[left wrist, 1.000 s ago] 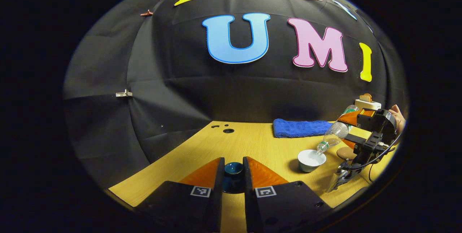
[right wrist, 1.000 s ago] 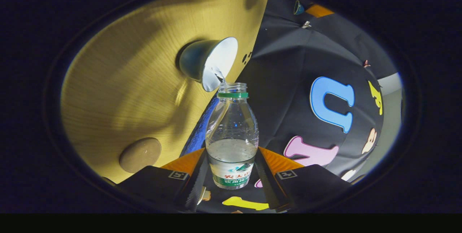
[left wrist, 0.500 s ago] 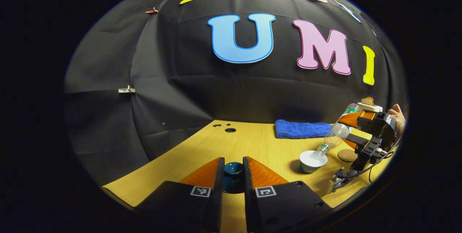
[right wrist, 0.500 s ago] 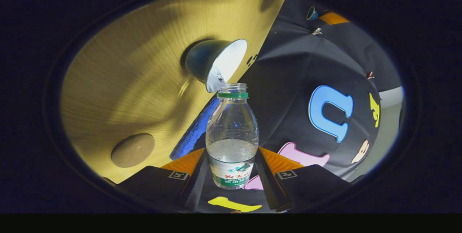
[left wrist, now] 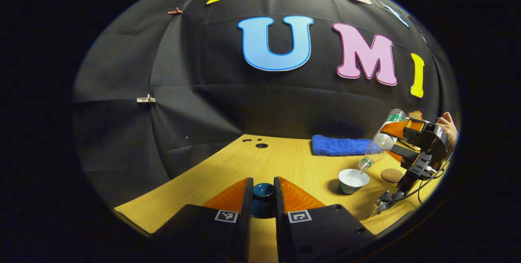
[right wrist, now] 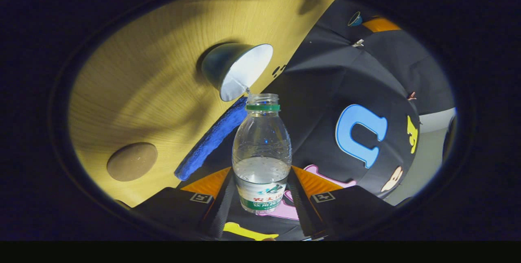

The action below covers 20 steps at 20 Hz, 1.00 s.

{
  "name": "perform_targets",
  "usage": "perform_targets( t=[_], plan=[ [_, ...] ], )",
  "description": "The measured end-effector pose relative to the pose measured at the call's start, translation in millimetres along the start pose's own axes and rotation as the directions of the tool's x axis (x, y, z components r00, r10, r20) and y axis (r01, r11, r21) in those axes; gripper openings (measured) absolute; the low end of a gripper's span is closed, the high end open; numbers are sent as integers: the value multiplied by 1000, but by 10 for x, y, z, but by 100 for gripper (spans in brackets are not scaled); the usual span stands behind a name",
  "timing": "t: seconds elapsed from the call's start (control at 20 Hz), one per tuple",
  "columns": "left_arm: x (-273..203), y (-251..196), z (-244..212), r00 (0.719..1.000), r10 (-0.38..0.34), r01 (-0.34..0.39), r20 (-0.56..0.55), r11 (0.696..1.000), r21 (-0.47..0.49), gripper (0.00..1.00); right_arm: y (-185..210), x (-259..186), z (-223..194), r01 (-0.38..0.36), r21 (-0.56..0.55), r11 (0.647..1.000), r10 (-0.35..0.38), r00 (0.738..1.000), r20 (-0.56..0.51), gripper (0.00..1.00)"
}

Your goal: Open the teacup lid with one hand, grasp the water bottle and pour water into the teacup with the other hand; after pouring, place the water bottle on the coaster and then close the teacup lid.

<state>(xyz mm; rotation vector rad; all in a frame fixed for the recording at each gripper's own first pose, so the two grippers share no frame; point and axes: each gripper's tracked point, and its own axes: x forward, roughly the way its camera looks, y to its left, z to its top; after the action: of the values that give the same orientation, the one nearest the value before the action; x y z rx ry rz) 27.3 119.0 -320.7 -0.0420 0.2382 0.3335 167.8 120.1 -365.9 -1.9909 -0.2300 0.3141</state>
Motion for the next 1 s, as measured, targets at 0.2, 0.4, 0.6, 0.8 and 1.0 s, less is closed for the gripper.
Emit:
perform_targets(
  t=[0.2, 0.4, 0.6, 0.8, 1.0],
  plan=[
    [-6, -34, 13, 1000, -5, 5, 1, 1000, 2, 30, -26, 28, 20, 12, 2, 1000, -12, 1000, 13, 73],
    [3, -95, 69, 1000, -10, 10, 11, 1000, 14, 30, 155, 18, 49, -48, 227, 973, 49, 999, -1, 73],
    [34, -170, 109, 1000, -19, 19, 14, 999, 33, 30, 118, -24, 157, -82, 481, 873, 92, 996, 3, 73],
    [74, -268, 166, 999, -30, 29, 22, 998, 55, 27, 90, -52, 125, -88, 745, 661, 141, 990, -9, 73],
    [127, -413, 208, 999, -47, 45, 26, 997, 70, 26, -39, -97, 62, -89, 933, 349, 146, 988, 40, 73]
  ],
)
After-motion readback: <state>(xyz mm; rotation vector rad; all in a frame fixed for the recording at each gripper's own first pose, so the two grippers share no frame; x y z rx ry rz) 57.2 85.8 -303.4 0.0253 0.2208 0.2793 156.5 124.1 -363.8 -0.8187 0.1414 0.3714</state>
